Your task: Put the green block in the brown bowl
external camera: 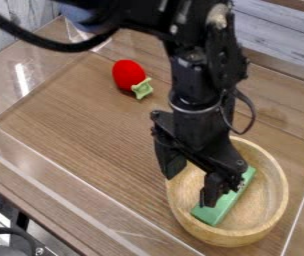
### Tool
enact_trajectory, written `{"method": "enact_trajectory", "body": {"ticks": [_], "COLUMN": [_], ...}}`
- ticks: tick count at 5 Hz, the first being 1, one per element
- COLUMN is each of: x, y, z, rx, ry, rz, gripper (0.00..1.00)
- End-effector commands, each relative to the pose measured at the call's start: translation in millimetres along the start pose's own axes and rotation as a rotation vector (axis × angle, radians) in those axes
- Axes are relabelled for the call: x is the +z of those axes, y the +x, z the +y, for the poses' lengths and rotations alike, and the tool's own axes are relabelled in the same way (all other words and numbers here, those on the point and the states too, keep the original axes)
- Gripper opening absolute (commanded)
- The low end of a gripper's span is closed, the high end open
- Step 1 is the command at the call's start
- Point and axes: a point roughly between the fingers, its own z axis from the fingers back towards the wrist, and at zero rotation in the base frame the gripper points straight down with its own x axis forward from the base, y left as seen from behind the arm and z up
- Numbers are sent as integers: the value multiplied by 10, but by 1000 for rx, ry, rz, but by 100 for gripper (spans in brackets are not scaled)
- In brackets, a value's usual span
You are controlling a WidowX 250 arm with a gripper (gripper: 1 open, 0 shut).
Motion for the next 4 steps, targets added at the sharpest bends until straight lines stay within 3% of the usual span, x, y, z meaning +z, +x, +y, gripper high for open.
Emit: {"method": "enact_trajectory", "body": {"ticks": [1, 2, 4], "x": [188, 192, 245], "y": [103, 269, 380], "z": [63, 146, 241], "rx": [28, 14, -1], "ry": [1, -4, 1], "rz": [-62, -71, -75], "gripper": [100, 100, 100]}}
